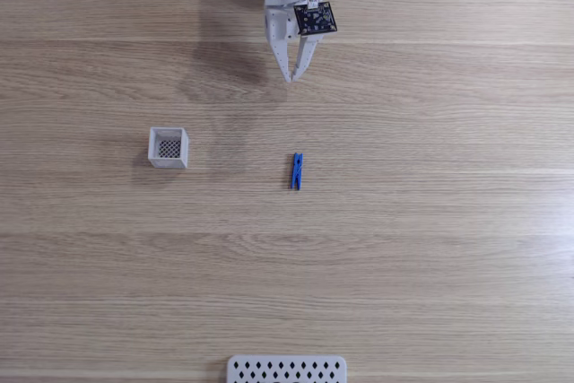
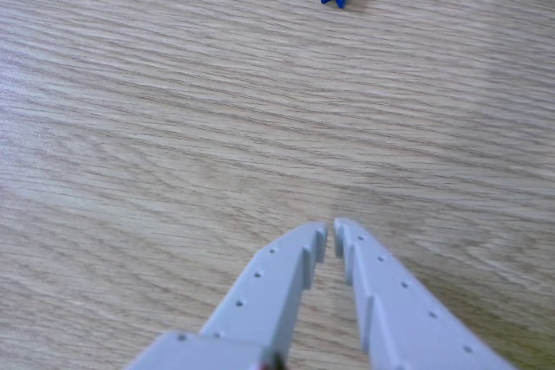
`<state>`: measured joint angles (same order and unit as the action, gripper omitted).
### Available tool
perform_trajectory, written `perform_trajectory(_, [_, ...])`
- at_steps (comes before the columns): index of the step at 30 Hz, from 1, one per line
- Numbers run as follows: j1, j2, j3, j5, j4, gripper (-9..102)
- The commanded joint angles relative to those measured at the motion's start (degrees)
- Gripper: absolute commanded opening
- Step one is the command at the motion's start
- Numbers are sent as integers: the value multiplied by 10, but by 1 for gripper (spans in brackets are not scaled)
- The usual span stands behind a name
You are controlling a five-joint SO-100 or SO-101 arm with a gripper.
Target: Grasp a peg and put it in the crate.
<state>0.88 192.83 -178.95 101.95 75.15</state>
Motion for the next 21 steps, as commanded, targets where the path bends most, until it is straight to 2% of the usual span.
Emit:
perform_trajectory(1, [6,17,-11,-3,1,0])
perform_trajectory(21, [2,0,-6,2,2,-1])
